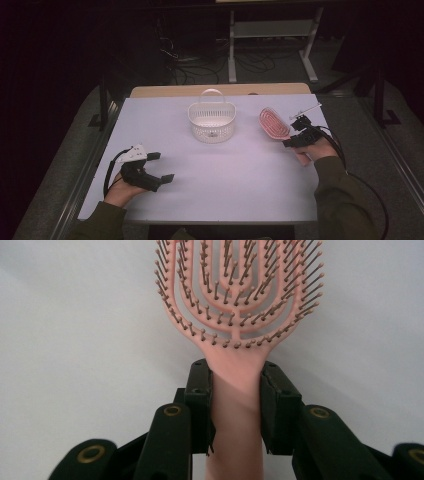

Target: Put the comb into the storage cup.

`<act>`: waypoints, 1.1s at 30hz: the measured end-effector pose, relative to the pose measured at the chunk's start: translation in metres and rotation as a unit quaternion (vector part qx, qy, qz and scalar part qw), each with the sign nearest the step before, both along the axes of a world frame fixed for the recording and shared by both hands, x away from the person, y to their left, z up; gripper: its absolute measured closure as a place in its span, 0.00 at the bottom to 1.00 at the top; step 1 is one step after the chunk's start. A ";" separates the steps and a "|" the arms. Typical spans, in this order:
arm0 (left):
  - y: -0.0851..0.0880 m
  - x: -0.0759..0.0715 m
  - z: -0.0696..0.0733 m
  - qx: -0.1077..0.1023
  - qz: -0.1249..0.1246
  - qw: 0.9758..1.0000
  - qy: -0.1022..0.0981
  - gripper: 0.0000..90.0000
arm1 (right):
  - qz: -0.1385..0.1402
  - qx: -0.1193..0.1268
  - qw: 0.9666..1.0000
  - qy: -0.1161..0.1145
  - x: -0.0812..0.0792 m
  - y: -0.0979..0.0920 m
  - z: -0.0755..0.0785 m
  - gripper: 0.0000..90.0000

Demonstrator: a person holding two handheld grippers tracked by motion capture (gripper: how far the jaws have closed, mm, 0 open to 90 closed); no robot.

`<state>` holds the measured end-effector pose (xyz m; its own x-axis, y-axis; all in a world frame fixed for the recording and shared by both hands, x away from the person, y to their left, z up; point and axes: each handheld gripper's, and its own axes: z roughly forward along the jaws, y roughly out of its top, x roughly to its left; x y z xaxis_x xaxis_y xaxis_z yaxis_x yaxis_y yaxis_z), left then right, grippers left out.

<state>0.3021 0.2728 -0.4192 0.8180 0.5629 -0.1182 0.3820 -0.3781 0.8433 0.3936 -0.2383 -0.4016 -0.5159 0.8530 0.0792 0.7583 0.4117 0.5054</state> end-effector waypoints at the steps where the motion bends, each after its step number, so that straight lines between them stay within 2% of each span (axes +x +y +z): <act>1: 0.000 0.000 0.000 0.000 -0.001 1.000 0.000 0.00 | 0.002 0.001 1.000 -0.004 -0.001 0.000 0.001 0.77; 9: 0.000 0.001 0.000 -0.001 0.001 1.000 0.000 0.00 | 0.019 0.018 0.999 -0.031 -0.011 0.004 0.012 0.77; 20: 0.000 0.000 0.000 -0.001 0.002 1.000 0.001 0.00 | 0.044 0.055 0.995 -0.065 -0.027 0.011 0.026 0.77; 25: 0.000 0.001 0.000 0.001 0.001 1.000 0.002 0.00 | 0.052 0.077 0.994 -0.065 -0.033 0.009 0.021 0.77; 33: -0.001 0.000 0.000 0.004 -0.001 1.000 0.000 0.00 | 0.065 0.085 0.992 -0.073 -0.039 0.010 0.023 0.77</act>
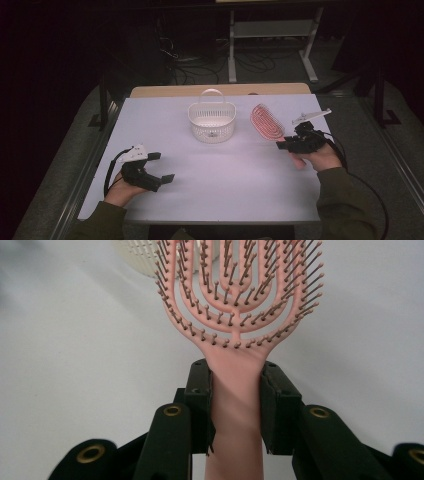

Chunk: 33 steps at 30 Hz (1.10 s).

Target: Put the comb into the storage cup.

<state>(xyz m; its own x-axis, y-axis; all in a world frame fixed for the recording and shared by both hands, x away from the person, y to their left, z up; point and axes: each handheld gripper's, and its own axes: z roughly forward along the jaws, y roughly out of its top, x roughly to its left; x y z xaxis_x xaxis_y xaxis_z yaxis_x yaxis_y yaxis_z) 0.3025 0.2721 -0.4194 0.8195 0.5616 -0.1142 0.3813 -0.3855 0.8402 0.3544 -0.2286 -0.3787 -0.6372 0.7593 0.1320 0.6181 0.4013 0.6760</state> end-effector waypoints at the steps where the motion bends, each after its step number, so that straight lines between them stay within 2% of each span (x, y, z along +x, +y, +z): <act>1: 0.000 0.000 0.000 0.000 -0.001 1.000 0.000 0.00 | 0.003 0.000 1.000 -0.001 -0.001 0.001 0.000 0.77; 17: -0.001 -0.001 0.001 -0.001 -0.005 1.000 0.000 0.00 | 0.043 0.003 0.999 -0.012 -0.018 0.021 0.007 0.77; 33: -0.003 -0.002 0.003 -0.001 -0.010 1.000 -0.001 0.00 | 0.077 0.010 0.997 -0.020 -0.024 0.042 0.009 0.77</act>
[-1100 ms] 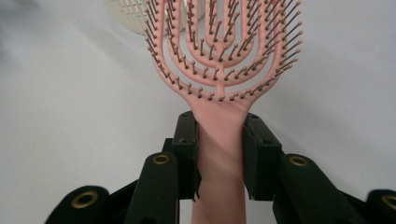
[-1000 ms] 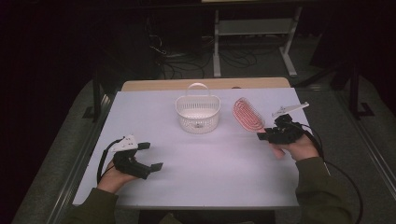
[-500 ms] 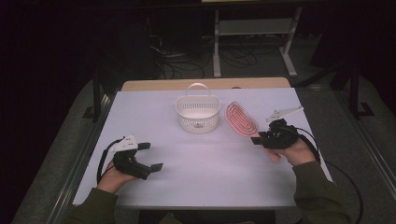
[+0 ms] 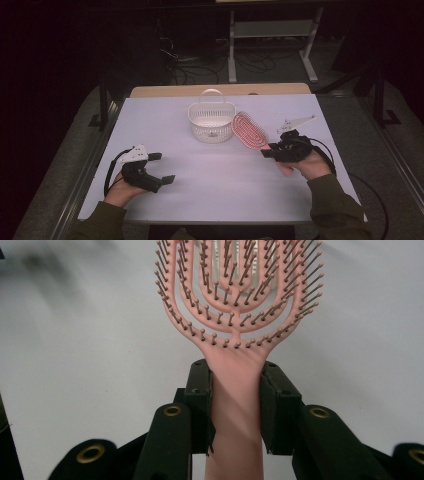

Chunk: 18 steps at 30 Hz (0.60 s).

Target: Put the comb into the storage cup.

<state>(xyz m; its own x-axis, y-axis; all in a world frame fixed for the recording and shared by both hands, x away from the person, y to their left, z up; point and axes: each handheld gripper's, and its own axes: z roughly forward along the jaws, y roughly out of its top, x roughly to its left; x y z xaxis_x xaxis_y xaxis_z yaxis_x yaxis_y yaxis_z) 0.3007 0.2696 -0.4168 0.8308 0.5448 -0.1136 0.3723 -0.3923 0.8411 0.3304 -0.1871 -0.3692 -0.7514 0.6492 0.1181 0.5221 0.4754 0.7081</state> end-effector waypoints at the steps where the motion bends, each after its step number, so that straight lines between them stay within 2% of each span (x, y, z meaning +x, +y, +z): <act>1: 0.000 0.000 0.000 0.000 0.000 1.000 0.000 0.00 | 0.002 0.001 1.000 0.000 0.000 0.001 0.000 0.77; 11: -0.002 0.000 0.000 0.000 -0.003 1.000 0.001 0.00 | 0.023 0.003 1.000 -0.005 -0.002 0.013 0.002 0.77; 18: -0.005 0.002 0.004 -0.015 -0.006 1.000 0.004 0.00 | 0.034 0.004 0.999 -0.005 -0.003 0.021 0.002 0.77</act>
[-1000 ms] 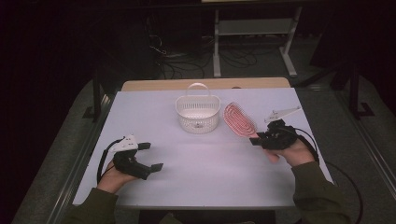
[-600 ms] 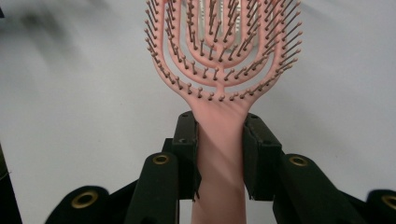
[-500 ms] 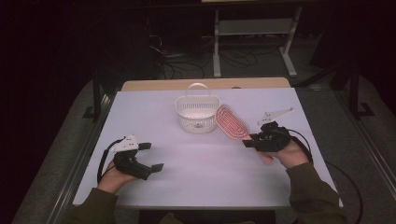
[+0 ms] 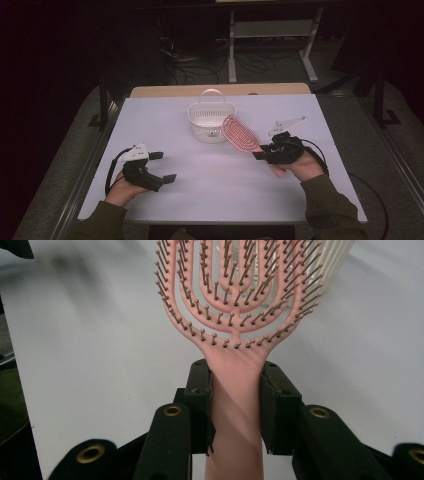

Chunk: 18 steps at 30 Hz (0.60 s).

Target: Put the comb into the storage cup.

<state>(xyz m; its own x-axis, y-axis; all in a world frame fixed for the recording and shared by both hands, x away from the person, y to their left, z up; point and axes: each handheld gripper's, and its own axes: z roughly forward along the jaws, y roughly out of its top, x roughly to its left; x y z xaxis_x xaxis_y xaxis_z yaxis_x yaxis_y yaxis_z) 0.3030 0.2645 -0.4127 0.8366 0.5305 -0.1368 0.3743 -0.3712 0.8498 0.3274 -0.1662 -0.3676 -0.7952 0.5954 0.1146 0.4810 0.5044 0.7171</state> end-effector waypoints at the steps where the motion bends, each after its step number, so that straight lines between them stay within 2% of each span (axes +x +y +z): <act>1: -0.001 0.000 0.001 0.002 -0.002 1.000 -0.001 0.00 | 0.002 0.000 1.000 0.001 0.000 0.002 0.000 0.77; 8: -0.011 0.006 0.009 -0.001 -0.012 1.000 0.000 0.00 | 0.014 -0.002 1.000 -0.003 0.001 0.010 0.003 0.77; 18: -0.027 0.015 0.016 0.010 -0.029 1.000 -0.001 0.00 | 0.029 -0.003 1.000 -0.010 0.008 0.019 0.008 0.77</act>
<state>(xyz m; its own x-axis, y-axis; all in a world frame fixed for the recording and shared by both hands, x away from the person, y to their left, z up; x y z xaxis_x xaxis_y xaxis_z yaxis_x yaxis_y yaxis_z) 0.3185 0.2377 -0.3968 0.8665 0.4832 -0.1253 0.3498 -0.4086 0.8430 0.3358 -0.1469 -0.3601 -0.8307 0.5485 0.0957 0.4366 0.5351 0.7232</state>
